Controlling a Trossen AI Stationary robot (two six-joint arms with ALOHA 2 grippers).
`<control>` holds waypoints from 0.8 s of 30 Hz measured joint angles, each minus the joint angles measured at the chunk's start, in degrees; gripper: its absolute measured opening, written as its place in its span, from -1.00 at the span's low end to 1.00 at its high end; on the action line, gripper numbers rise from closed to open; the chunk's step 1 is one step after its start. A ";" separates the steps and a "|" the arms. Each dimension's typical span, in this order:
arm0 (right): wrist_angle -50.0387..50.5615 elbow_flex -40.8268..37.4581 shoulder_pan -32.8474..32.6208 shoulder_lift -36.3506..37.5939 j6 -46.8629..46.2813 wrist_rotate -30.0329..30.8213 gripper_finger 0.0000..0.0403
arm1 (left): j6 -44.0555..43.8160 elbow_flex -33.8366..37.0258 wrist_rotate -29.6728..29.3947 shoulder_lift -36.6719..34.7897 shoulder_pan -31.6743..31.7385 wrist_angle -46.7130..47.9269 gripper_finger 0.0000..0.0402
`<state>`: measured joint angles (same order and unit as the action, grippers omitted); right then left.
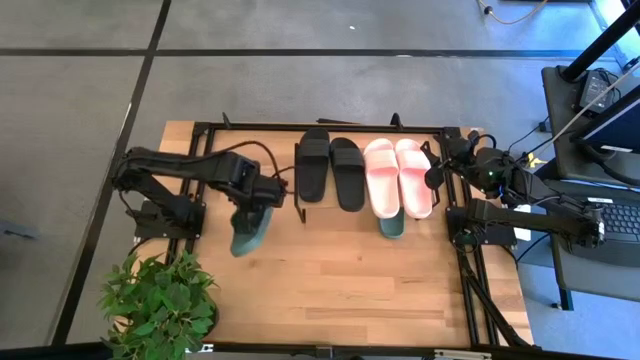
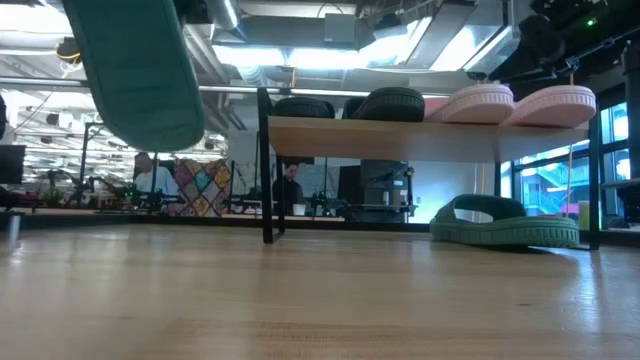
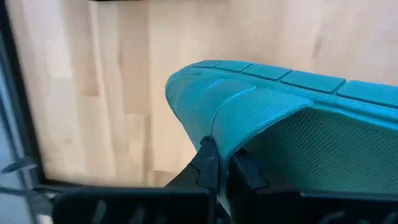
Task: Pick and place slides into the shelf
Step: Put the green slide under the shelf
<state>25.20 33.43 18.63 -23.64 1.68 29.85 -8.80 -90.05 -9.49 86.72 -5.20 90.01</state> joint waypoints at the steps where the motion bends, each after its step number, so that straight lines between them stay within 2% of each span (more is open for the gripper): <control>1: -0.01 0.00 0.00 0.00 0.03 0.00 0.12 | -1.31 -0.41 0.62 0.00 -0.74 -0.01 -0.98; 6: -0.06 0.00 -0.01 0.00 0.18 0.00 0.12 | -7.04 -1.12 5.14 0.04 -4.46 -2.66 -0.98; 12: -0.06 0.00 0.00 0.01 0.26 0.00 0.12 | -7.67 -1.12 9.44 0.44 -9.88 -12.09 -0.98; 20: 0.05 0.00 0.00 0.00 0.18 -0.01 0.12 | -4.69 -1.17 7.89 1.51 -16.64 -30.95 -0.98; 24: 1.28 0.00 0.00 0.00 0.06 -0.02 0.12 | -0.53 -1.17 6.00 4.52 -17.26 -34.83 -0.98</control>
<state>26.48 33.43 18.63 -23.64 1.74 29.82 -9.33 -91.22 -3.49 91.23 -22.46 55.18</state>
